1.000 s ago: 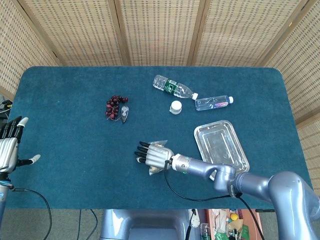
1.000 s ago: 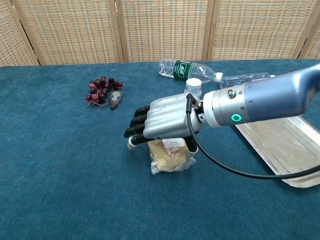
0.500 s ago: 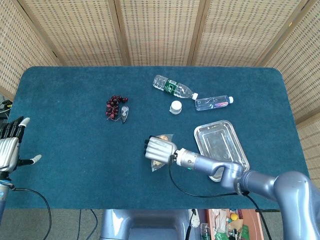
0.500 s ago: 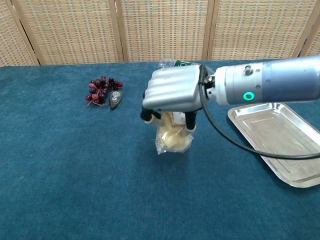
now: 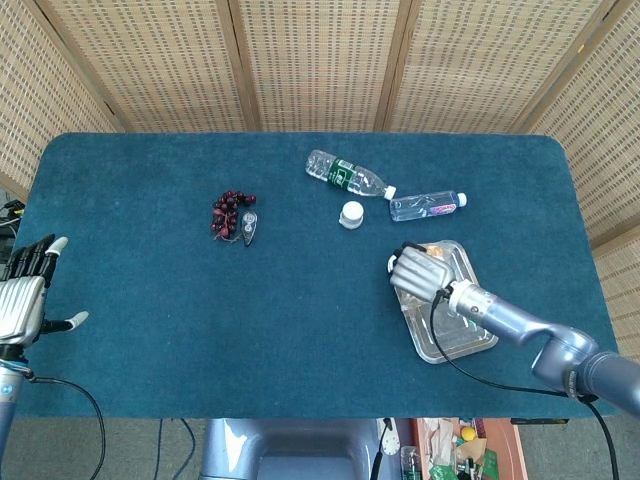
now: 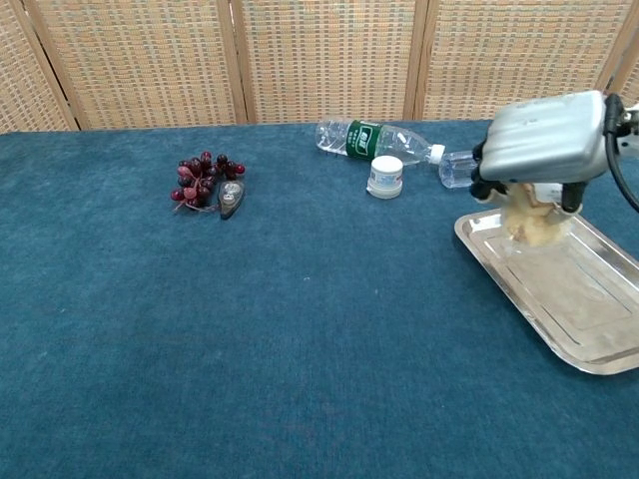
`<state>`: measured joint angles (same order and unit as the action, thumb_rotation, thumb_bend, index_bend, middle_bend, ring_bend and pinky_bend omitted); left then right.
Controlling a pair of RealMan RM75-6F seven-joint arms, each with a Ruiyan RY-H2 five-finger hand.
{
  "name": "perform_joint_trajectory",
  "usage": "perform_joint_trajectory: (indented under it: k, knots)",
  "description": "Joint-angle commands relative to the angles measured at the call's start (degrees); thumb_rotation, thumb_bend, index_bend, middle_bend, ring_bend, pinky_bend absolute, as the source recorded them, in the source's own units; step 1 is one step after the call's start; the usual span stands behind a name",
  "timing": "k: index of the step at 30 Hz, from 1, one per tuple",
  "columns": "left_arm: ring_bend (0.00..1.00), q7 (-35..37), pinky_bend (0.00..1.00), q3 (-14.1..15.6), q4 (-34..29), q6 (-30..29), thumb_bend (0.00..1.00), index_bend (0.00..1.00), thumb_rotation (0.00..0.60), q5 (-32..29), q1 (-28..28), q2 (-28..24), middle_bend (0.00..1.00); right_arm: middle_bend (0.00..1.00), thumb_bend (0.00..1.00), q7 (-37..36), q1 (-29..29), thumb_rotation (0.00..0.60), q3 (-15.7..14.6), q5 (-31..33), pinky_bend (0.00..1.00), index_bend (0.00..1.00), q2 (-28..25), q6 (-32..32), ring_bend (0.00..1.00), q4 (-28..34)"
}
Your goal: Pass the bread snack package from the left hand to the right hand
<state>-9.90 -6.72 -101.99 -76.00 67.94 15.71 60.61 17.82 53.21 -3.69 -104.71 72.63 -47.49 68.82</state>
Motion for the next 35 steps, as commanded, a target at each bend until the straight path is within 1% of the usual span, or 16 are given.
perform_joint_trajectory:
  k: [1,2,3,4,6,7,8,12,18,19,20,21,23,26,28,35]
  knots:
    - [0.00,0.02,0.00,-0.06,0.11,0.07,0.00,0.00,0.600,0.01,-0.03,0.08,0.00,0.61,0.15,-1.09,-1.40,0.600,-1.88,-0.84,0.48,0.61,1.01,-1.34,0.49,-2.34]
    - [0.00,-0.01,0.00,-0.10,0.15,0.16,0.00,0.00,0.600,-0.03,-0.02,0.14,0.00,0.59,0.14,-1.15,-1.75,0.600,-2.16,-1.04,0.46,0.59,1.42,-1.98,0.48,-3.25]
    - [0.00,-0.05,0.00,-0.12,0.19,0.23,0.00,0.00,0.600,-0.05,-0.02,0.16,0.00,0.54,0.13,-1.06,-1.94,0.600,-2.22,-0.97,0.43,0.54,1.60,-2.16,0.45,-3.69]
    - [0.00,-0.13,0.00,-0.14,0.23,0.30,0.00,0.00,0.600,-0.07,-0.01,0.21,0.00,0.45,0.11,-0.41,-2.09,0.600,-2.18,-0.59,0.37,0.45,1.59,-1.79,0.38,-3.99]
    - [0.00,-0.36,0.00,-0.15,0.22,0.45,0.00,0.00,0.600,-0.04,0.04,0.33,0.00,0.11,0.02,2.01,-2.43,0.600,-1.52,0.97,0.15,0.11,1.11,-0.60,0.09,-3.05]
    - [0.00,-0.35,0.00,-0.15,0.20,0.53,0.00,0.00,0.600,-0.03,0.04,0.35,0.00,0.03,0.00,2.36,-2.65,0.600,-1.16,1.75,0.09,0.03,0.83,-0.41,0.03,-2.13]
    - [0.00,-0.35,0.00,-0.13,0.22,0.61,0.00,0.00,0.600,0.09,0.04,0.37,0.00,0.00,0.00,3.14,-2.98,0.600,-0.66,2.51,0.05,0.00,0.24,-0.68,0.00,-0.78]
    - [0.00,-0.13,0.00,-0.20,0.22,0.68,0.00,0.00,0.600,0.37,-0.02,0.34,0.00,0.00,0.00,7.26,-4.72,0.600,0.93,4.05,0.01,0.00,-2.56,-3.67,0.00,4.25]
    - [0.00,0.57,0.00,-0.03,0.25,0.50,0.00,0.00,0.600,1.36,-0.37,0.12,0.00,0.00,0.00,12.59,-10.78,0.600,3.50,8.25,0.00,0.00,-8.40,-12.27,0.00,14.14]
    - [0.00,0.69,0.00,0.01,0.23,0.33,0.00,0.00,0.600,1.67,-0.46,0.09,0.00,0.00,0.00,12.64,-12.29,0.600,3.86,9.27,0.00,0.00,-9.09,-14.26,0.00,15.67]
    - [0.00,0.87,0.00,0.14,0.18,-0.22,0.00,0.00,0.600,2.38,-0.71,0.12,0.00,0.00,0.00,11.41,-15.65,0.600,4.39,11.50,0.00,0.00,-9.90,-18.69,0.00,18.13]
    - [0.00,0.94,0.00,0.21,0.20,-0.51,0.00,0.00,0.600,2.69,-0.86,0.15,0.00,0.00,0.00,11.00,-17.12,0.600,4.49,12.29,0.00,0.00,-10.10,-20.56,0.00,19.09]
    - [0.00,1.12,0.00,0.56,0.60,-1.56,0.00,0.00,0.600,3.78,-1.48,0.41,0.00,0.00,0.00,8.72,-22.32,0.600,4.87,15.22,0.00,0.00,-9.95,-26.99,0.00,21.62]
    - [0.00,0.77,0.00,1.28,0.88,-2.94,0.00,0.00,0.600,5.62,-2.25,0.89,0.00,0.00,0.00,3.81,-28.87,0.600,4.45,17.59,0.00,0.00,-8.16,-34.60,0.00,22.44]
    - [0.00,0.51,0.00,1.76,1.26,-3.89,0.00,0.00,0.600,6.61,-2.86,1.25,0.00,0.00,0.00,1.04,-32.33,0.600,3.91,18.57,0.00,0.00,-6.60,-37.93,0.00,21.93]
    - [0.00,0.80,0.00,2.68,3.14,-5.11,0.00,0.00,0.600,9.07,-3.87,2.10,0.00,0.00,0.00,-4.33,-39.40,0.600,3.30,19.63,0.00,0.00,-1.62,-44.21,0.00,19.24]
